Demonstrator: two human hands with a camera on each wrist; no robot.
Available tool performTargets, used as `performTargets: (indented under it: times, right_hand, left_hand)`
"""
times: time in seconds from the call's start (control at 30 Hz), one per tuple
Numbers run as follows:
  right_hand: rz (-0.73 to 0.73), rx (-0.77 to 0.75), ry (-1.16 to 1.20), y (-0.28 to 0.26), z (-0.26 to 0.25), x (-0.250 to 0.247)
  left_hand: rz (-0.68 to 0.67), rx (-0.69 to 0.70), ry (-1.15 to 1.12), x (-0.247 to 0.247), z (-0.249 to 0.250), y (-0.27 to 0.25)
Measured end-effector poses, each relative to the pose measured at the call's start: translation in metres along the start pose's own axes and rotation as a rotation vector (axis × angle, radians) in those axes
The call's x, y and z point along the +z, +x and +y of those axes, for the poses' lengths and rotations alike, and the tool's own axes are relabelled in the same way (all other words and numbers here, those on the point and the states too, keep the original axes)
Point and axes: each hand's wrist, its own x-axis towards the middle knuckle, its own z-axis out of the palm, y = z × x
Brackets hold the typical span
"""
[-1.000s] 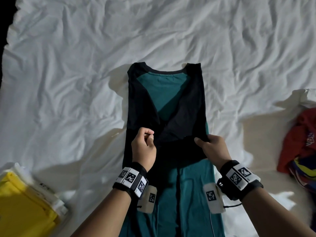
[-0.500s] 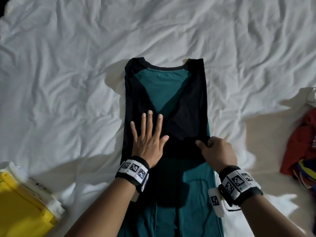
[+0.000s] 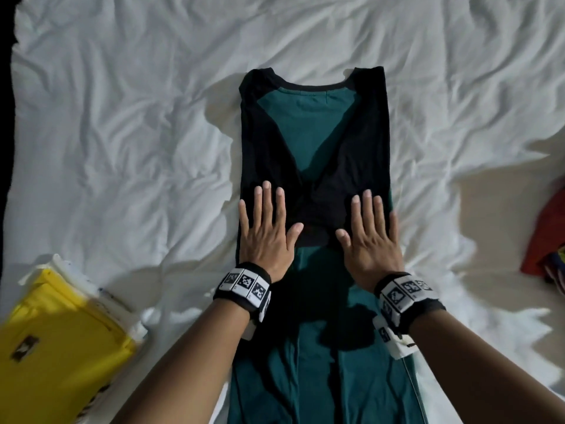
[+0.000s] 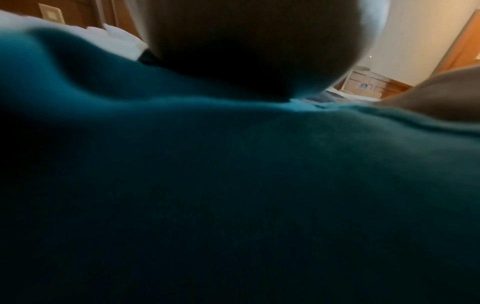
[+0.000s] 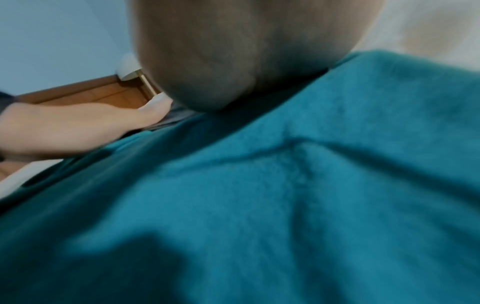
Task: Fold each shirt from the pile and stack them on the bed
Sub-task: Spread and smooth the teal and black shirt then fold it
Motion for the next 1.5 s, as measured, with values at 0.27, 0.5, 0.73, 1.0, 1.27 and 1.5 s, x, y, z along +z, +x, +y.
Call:
performTargets:
  times: [0.27, 0.5, 0.73, 1.0, 1.27, 1.5]
  right_hand:
    - [-0.112, -0.016, 0.110, -0.112, 0.007, -0.015]
    - [0.021, -0.205, 0.145, -0.257, -0.017, 0.000]
    - [-0.221, -0.278, 0.062, -0.342, -0.022, 0.014]
    - [-0.239, -0.373, -0.140, -0.350, -0.022, 0.025]
    - [-0.256, -0.294, -0.118, -0.327, -0.027, 0.012]
    - [-0.270, -0.105, -0.001, -0.271, -0.030, -0.030]
  left_hand:
    - [0.024, 0.052, -0.082, -0.020, -0.017, -0.127]
    - [-0.048, 0.323, -0.228, -0.012, 0.011, -0.268]
    - [-0.325, 0.306, -0.177, -0.016, 0.031, -0.344]
    - [-0.454, 0.278, 0.045, -0.008, 0.043, -0.362]
    - [-0.376, 0.194, -0.031, -0.019, 0.044, -0.341]
    - [-0.353, 0.068, -0.198, -0.052, 0.025, -0.270]
